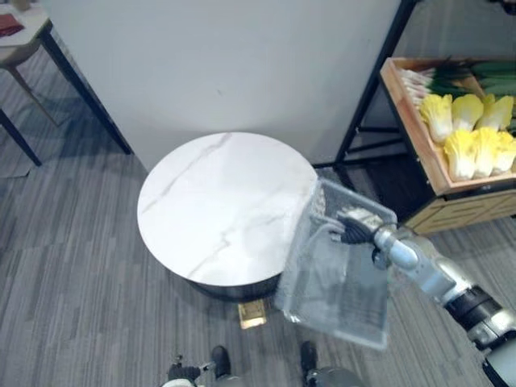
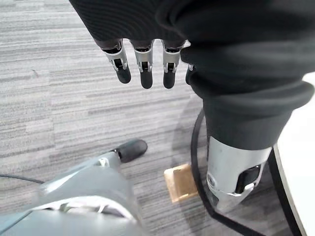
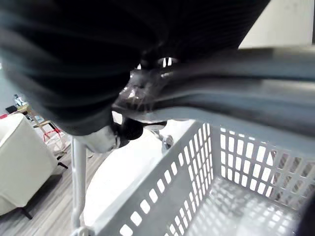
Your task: Pick vegetable in the basket
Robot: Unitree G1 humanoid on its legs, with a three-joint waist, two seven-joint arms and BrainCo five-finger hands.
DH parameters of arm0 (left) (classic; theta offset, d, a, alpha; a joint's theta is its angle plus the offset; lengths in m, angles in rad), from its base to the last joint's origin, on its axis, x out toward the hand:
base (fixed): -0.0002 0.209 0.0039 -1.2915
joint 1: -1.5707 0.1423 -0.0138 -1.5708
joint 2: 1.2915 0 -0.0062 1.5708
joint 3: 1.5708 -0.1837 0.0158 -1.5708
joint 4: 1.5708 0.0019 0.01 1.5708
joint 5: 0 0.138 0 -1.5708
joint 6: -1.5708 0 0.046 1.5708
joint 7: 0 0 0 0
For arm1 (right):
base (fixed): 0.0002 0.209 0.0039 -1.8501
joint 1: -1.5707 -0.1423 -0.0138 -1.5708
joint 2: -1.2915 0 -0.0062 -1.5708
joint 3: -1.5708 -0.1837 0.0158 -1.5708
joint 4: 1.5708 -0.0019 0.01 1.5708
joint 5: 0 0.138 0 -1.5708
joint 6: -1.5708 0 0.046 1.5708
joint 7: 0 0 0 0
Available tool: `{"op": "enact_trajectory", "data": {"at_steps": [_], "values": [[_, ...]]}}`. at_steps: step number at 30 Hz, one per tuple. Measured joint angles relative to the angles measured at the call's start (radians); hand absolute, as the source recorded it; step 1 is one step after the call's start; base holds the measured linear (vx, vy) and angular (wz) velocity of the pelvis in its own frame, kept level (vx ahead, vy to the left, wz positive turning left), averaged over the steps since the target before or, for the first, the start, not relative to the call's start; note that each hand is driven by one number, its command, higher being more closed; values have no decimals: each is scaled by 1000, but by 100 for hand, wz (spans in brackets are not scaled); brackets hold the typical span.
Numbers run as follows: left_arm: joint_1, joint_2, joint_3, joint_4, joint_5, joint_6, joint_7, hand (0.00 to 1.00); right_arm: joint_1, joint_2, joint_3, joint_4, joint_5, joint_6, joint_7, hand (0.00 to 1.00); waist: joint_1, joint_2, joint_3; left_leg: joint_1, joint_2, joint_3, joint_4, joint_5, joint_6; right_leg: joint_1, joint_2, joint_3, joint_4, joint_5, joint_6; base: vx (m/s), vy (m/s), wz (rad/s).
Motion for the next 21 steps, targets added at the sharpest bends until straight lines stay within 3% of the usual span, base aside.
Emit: {"op": "enact_trajectory", "data": {"at_steps": [8, 21], "values": [[29, -15, -47, -1, 38, 0, -3, 0, 103, -51, 7, 4, -4, -20, 22, 100, 0, 13, -35, 6, -53, -3, 0, -18, 22, 21, -50, 7, -27, 18, 28, -1, 63, 4], [57, -17, -86, 1, 40, 1, -7, 0, 179, -46, -3, 81, -98, -40, 24, 100, -2, 12, -59, 15, -134, -37, 0, -30, 63, 55, -127, -20, -30, 15, 71, 32, 46, 11]]}}
